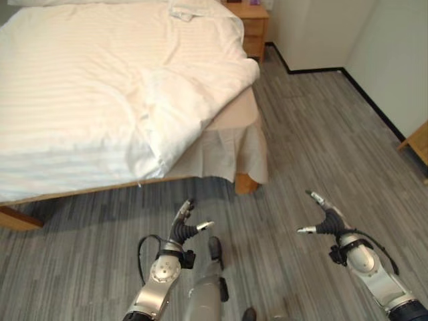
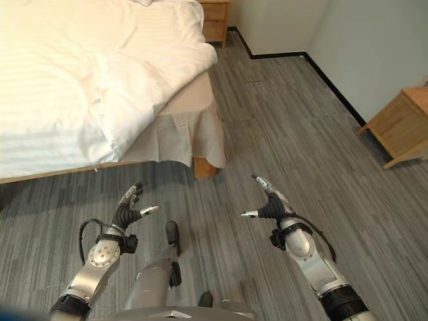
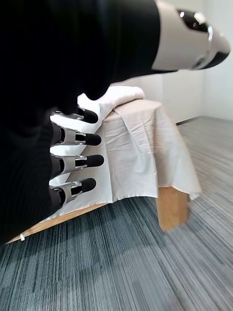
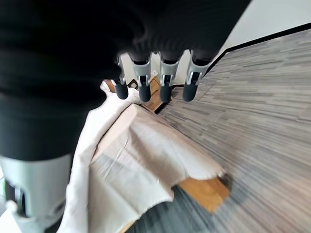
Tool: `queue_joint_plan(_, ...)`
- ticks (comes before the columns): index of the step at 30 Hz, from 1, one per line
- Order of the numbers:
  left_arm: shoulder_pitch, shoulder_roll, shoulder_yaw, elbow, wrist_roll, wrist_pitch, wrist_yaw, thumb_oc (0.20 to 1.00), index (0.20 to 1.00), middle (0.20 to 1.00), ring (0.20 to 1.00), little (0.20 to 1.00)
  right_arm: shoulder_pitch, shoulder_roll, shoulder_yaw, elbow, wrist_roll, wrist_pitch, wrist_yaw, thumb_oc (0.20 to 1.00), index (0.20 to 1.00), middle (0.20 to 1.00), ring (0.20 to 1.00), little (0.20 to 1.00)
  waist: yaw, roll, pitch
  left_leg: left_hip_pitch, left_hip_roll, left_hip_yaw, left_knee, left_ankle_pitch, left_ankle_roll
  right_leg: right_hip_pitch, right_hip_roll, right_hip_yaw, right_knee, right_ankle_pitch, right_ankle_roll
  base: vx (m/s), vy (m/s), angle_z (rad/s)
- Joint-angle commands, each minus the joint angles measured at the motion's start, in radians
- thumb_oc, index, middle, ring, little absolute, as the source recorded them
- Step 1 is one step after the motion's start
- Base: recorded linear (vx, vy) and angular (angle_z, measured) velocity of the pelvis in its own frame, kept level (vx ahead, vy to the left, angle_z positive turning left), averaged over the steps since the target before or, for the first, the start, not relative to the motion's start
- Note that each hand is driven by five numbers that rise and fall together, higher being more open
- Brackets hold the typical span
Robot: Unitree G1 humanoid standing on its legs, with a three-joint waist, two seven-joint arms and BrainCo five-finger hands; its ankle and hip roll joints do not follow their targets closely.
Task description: Making the bed.
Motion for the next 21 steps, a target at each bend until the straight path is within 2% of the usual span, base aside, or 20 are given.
queue_joint_plan(1, -0.033, 0.055, 0.038, -0.088, 0.043, -0.022, 0.043, 1.000, 1.000, 1.000, 1.000, 1.000, 0.012, -0.001, -0.070, -0.079, -0.050, -0.029, -0.010, 1.000, 1.000, 1.000, 1.000, 1.000, 0.016, -0.025, -0.047, 0.140, 0.036, -0.027, 0.009, 0.009, -0.018, -0.091, -0.203, -0.016, 0.336, 0.130, 0.149, 0.30, 0.106, -0.23)
queue_joint_plan(2, -0.033, 0.055, 0.038, -0.089, 0.043, -0.022, 0.043, 1.000, 1.000, 1.000, 1.000, 1.000, 0.011, 0.000, -0.070, -0.079, -0.051, -0.029, -0.010, 1.000, 1.000, 1.000, 1.000, 1.000, 0.018, -0.027, -0.047, 0.141, 0.033, -0.024, 0.009, 0.007, -0.016, -0.094, -0.208, -0.013, 0.343, 0.127, 0.151, 0.46, 0.175, -0.36)
queue_joint_plan(3, -0.044, 0.086, 0.063, -0.102, 0.051, -0.025, 0.056, 1.000, 1.000, 1.000, 1.000, 1.000, -0.004, -0.002, -0.075, -0.107, -0.051, -0.028, -0.004, 1.000, 1.000, 1.000, 1.000, 1.000, 0.002, -0.034, -0.037, 0.209, 0.011, -0.031, 0.005, -0.033, 0.009, -0.172, -0.256, 0.005, 0.529, 0.282, 0.191, 0.45, 0.185, -0.31)
queue_joint_plan(4, -0.051, 0.096, 0.073, -0.102, 0.055, -0.028, 0.065, 1.000, 1.000, 1.000, 1.000, 1.000, -0.010, -0.005, -0.077, -0.118, -0.056, -0.030, -0.002, 1.000, 1.000, 1.000, 1.000, 1.000, -0.007, -0.023, -0.032, 0.239, 0.018, -0.037, 0.003, -0.056, 0.016, -0.213, -0.277, 0.001, 0.597, 0.307, 0.188, 0.62, 0.198, -0.14)
queue_joint_plan(5, -0.061, 0.111, 0.087, -0.116, 0.054, -0.032, 0.068, 1.000, 1.000, 1.000, 1.000, 1.000, -0.026, -0.011, -0.073, -0.130, -0.062, -0.031, 0.001, 1.000, 1.000, 1.000, 1.000, 1.000, -0.016, -0.016, -0.026, 0.267, 0.019, -0.044, 0.003, -0.080, 0.019, -0.251, -0.303, -0.015, 0.619, 0.303, 0.183, 0.44, 0.074, 0.19)
queue_joint_plan(7, -0.058, 0.118, 0.105, -0.137, 0.054, -0.037, 0.069, 1.000, 1.000, 1.000, 1.000, 1.000, -0.039, -0.011, -0.066, -0.146, -0.058, -0.033, 0.013, 1.000, 1.000, 1.000, 1.000, 1.000, -0.029, -0.002, -0.017, 0.299, 0.026, -0.064, 0.003, -0.103, 0.015, -0.298, -0.321, -0.033, 0.571, 0.254, 0.156, 0.41, -0.013, 0.43)
queue_joint_plan(9, -0.052, 0.115, 0.114, -0.139, 0.050, -0.048, 0.066, 1.000, 1.000, 1.000, 1.000, 1.000, -0.022, -0.009, -0.063, -0.140, -0.061, -0.029, 0.026, 1.000, 1.000, 1.000, 1.000, 1.000, -0.051, 0.009, -0.006, 0.325, 0.026, -0.104, 0.003, -0.121, 0.001, -0.349, -0.277, -0.003, 0.470, 0.177, 0.127, 0.36, -0.114, 0.60)
queue_joint_plan(10, -0.046, 0.113, 0.116, -0.145, 0.047, -0.054, 0.066, 1.000, 1.000, 1.000, 1.000, 1.000, -0.011, -0.003, -0.060, -0.127, -0.063, -0.027, 0.027, 1.000, 1.000, 1.000, 1.000, 1.000, -0.063, 0.009, -0.007, 0.325, 0.028, -0.123, 0.003, -0.123, -0.008, -0.345, -0.253, 0.021, 0.361, 0.159, 0.118, 0.35, -0.201, 0.80)
queue_joint_plan(11, -0.046, 0.108, 0.115, -0.145, 0.038, -0.060, 0.071, 1.000, 1.000, 1.000, 1.000, 1.000, 0.000, 0.011, -0.052, -0.091, -0.064, -0.019, 0.020, 1.000, 1.000, 1.000, 1.000, 1.000, -0.075, 0.005, -0.005, 0.329, 0.027, -0.146, 0.003, -0.130, -0.017, -0.346, -0.234, 0.073, 0.233, 0.154, 0.113, 0.22, -0.151, 1.67)
queue_joint_plan(12, -0.046, 0.108, 0.115, -0.145, 0.038, -0.060, 0.071, 1.000, 1.000, 1.000, 1.000, 1.000, 0.000, 0.011, -0.052, -0.091, -0.064, -0.019, 0.020, 1.000, 1.000, 1.000, 1.000, 1.000, -0.076, 0.005, -0.005, 0.329, 0.027, -0.147, 0.003, -0.130, -0.018, -0.344, -0.233, 0.072, 0.230, 0.156, 0.112, 0.47, -0.343, 1.88)
queue_joint_plan(13, -0.048, 0.109, 0.134, -0.160, 0.029, -0.077, 0.084, 1.000, 1.000, 1.000, 1.000, 1.000, 0.062, 0.038, -0.053, -0.006, -0.121, 0.008, -0.007, 1.000, 1.000, 1.000, 1.000, 1.000, -0.108, 0.001, 0.005, 0.345, 0.031, -0.220, 0.003, -0.160, -0.038, -0.403, -0.239, 0.246, 0.051, 0.211, 0.126, 0.45, -0.380, 2.04)
queue_joint_plan(14, -0.054, 0.115, 0.147, -0.158, 0.027, -0.081, 0.094, 1.000, 1.000, 1.000, 1.000, 1.000, 0.083, 0.050, -0.056, 0.019, -0.146, 0.009, -0.019, 1.000, 1.000, 1.000, 1.000, 1.000, -0.114, 0.000, 0.006, 0.350, 0.040, -0.237, 0.003, -0.166, -0.048, -0.418, -0.246, 0.268, 0.023, 0.234, 0.136, 0.54, -0.488, 1.39)
queue_joint_plan(16, -0.057, 0.132, 0.181, -0.167, 0.043, -0.085, 0.121, 1.000, 1.000, 1.000, 1.000, 1.000, 0.118, 0.052, -0.058, 0.052, -0.197, 0.013, -0.030, 1.000, 1.000, 1.000, 1.000, 1.000, -0.128, -0.001, 0.006, 0.367, 0.063, -0.259, 0.003, -0.181, -0.065, -0.429, -0.265, 0.270, 0.010, 0.247, 0.145, 0.30, -0.327, 1.63)
queue_joint_plan(17, -0.058, 0.146, 0.205, -0.182, 0.067, -0.083, 0.130, 1.000, 1.000, 1.000, 1.000, 1.000, 0.165, 0.067, -0.072, 0.057, -0.213, 0.021, -0.019, 1.000, 1.000, 1.000, 1.000, 1.000, -0.130, -0.012, -0.005, 0.376, 0.063, -0.271, 0.003, -0.185, -0.073, -0.413, -0.273, 0.263, 0.006, 0.239, 0.142, 0.40, -0.451, 1.80)
queue_joint_plan(18, -0.078, 0.161, 0.257, -0.168, 0.109, -0.079, 0.175, 1.000, 1.000, 1.000, 1.000, 1.000, 0.151, 0.069, -0.045, 0.095, -0.217, 0.014, -0.008, 1.000, 1.000, 1.000, 1.000, 1.000, -0.135, -0.015, -0.024, 0.397, 0.079, -0.262, 0.003, -0.176, -0.090, -0.388, -0.267, 0.249, 0.007, 0.252, 0.147, 0.28, -0.341, 1.09)
queue_joint_plan(19, -0.077, 0.161, 0.259, -0.169, 0.110, -0.078, 0.176, 1.000, 1.000, 1.000, 1.000, 1.000, 0.149, 0.069, -0.042, 0.096, -0.217, 0.014, -0.009, 1.000, 1.000, 1.000, 1.000, 1.000, -0.137, -0.015, -0.022, 0.399, 0.081, -0.262, 0.003, -0.176, -0.091, -0.386, -0.266, 0.248, 0.006, 0.252, 0.146, 0.42, -0.452, 0.68)
queue_joint_plan(20, -0.122, 0.186, 0.291, -0.162, 0.159, -0.074, 0.224, 1.000, 1.000, 1.000, 1.000, 1.000, 0.151, 0.029, -0.049, 0.083, -0.221, -0.008, 0.004, 1.000, 1.000, 1.000, 1.000, 1.000, -0.154, 0.002, -0.045, 0.421, 0.113, -0.256, 0.003, -0.168, -0.110, -0.365, -0.243, 0.252, 0.002, 0.245, 0.137, 0.31, -0.288, 0.26)
queue_joint_plan(21, -0.143, 0.202, 0.304, -0.152, 0.179, -0.072, 0.245, 1.000, 1.000, 1.000, 1.000, 1.000, 0.158, 0.006, -0.053, 0.076, -0.213, -0.016, 0.010, 1.000, 1.000, 1.000, 1.000, 1.000, -0.161, 0.015, -0.054, 0.430, 0.126, -0.248, 0.003, -0.163, -0.117, -0.352, -0.229, 0.242, 0.002, 0.232, 0.132, 0.40, -0.358, 0.21)
